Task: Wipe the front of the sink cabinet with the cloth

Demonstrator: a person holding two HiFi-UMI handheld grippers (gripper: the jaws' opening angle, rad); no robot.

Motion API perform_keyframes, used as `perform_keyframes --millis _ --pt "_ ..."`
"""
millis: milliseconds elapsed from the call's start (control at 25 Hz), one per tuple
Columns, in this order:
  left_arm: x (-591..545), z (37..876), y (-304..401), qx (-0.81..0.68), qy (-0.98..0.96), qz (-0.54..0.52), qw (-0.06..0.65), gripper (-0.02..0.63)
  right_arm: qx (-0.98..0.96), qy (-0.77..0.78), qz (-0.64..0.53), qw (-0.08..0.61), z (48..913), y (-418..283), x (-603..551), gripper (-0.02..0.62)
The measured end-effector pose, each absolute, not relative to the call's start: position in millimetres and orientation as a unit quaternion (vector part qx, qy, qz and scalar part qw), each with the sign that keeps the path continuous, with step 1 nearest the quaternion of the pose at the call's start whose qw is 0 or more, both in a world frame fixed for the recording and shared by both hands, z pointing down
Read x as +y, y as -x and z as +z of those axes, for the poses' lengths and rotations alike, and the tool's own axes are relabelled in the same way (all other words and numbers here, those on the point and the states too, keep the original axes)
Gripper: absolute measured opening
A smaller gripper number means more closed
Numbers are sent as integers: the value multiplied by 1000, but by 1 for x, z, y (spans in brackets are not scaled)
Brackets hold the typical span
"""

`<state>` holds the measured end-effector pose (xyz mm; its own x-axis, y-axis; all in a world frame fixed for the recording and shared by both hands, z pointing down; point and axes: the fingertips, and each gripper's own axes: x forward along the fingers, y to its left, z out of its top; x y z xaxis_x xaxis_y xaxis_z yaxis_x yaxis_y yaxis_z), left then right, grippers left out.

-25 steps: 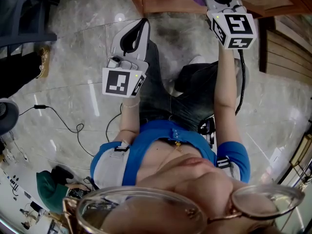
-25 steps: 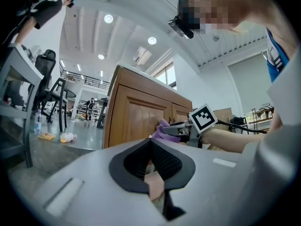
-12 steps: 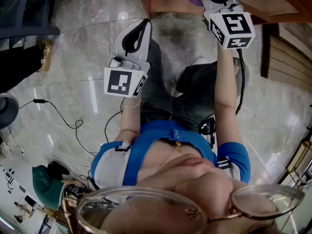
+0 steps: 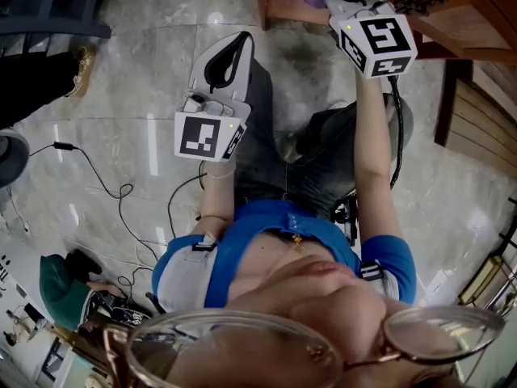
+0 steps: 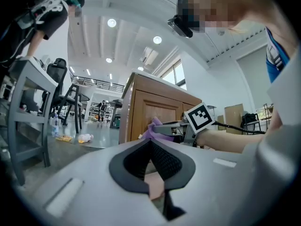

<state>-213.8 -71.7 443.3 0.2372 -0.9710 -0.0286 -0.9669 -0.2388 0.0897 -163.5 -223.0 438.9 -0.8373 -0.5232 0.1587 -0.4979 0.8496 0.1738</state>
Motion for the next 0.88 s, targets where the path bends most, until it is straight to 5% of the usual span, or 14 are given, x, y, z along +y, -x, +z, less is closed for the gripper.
perform_keyframes --millis 880 --pt "-58 436 233 -639 -768 -41 20 0 -973 -197 -93 83 438 225 -190 52"
